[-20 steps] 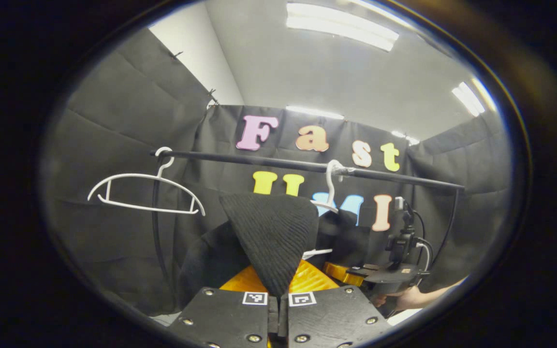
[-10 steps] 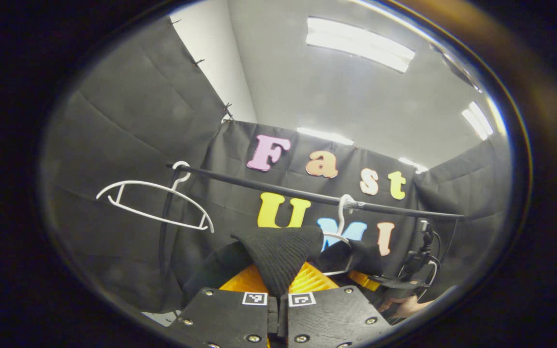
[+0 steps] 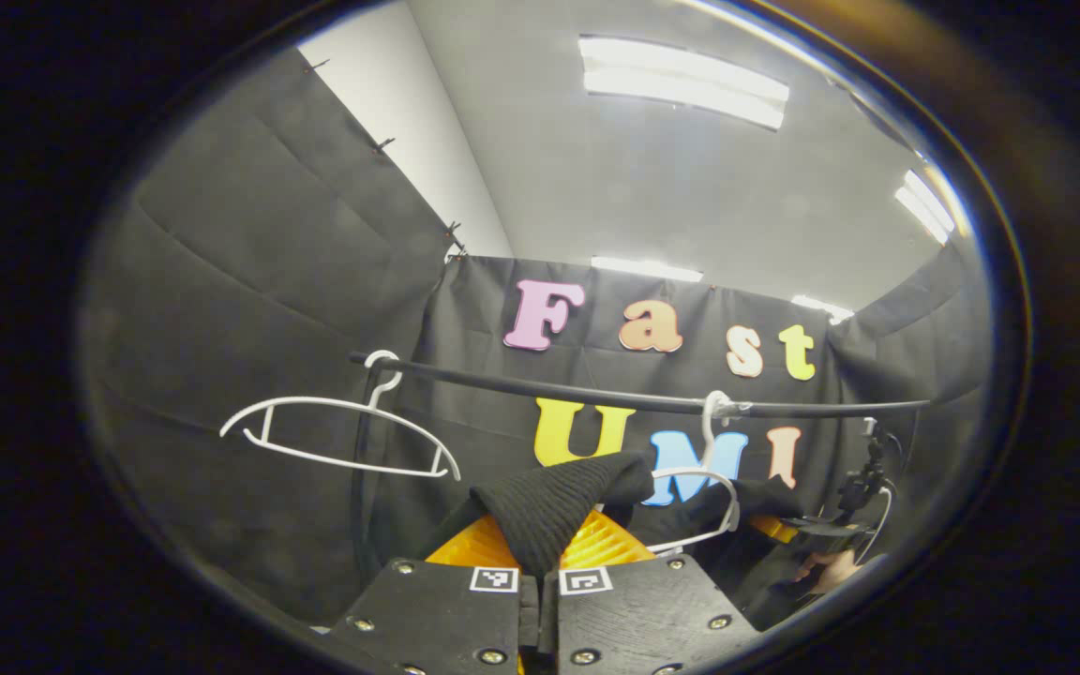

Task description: Grasp the clothes on the hanger with both hands and then place them into the laundry hamper below.

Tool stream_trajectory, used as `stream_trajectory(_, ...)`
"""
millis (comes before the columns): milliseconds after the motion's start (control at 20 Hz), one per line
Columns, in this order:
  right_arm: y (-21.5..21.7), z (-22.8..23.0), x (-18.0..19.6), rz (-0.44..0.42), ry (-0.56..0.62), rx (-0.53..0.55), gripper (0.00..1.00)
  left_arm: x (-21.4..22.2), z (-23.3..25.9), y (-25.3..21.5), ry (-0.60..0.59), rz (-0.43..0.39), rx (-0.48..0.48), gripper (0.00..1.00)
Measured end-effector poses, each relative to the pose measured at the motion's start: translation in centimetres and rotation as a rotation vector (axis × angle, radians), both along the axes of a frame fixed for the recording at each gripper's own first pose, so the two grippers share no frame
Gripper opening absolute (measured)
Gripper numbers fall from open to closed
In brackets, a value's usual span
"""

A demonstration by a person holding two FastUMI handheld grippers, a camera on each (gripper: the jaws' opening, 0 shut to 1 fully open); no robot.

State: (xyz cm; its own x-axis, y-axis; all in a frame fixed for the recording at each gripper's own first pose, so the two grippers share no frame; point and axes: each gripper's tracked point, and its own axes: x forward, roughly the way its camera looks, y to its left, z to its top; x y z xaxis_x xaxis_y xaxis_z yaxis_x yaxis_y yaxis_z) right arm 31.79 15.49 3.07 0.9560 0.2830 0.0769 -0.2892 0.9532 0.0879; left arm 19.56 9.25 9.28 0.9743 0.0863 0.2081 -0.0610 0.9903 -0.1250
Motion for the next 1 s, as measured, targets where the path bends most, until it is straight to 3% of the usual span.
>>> stream_trajectory(300, -1.7, -0.8, 2.2, -0.070, 0.002, 0.010, 0.07, 1.0, -0.9, 3.5, 0.009, 0.045, -0.059, 0.01)
stream_trajectory(550, -2.4, -1.5, 4.4, -0.106, 0.003, -0.010, 0.07, 1.7, -4.1, 6.9, 0.074, 0.059, -0.175, 0.00)
stream_trajectory(1000, -4.9, -5.5, 5.3, -0.139, 0.055, -0.053, 0.07, 2.7, -12.6, 4.7, 0.215, 0.064, -0.177, 0.01)
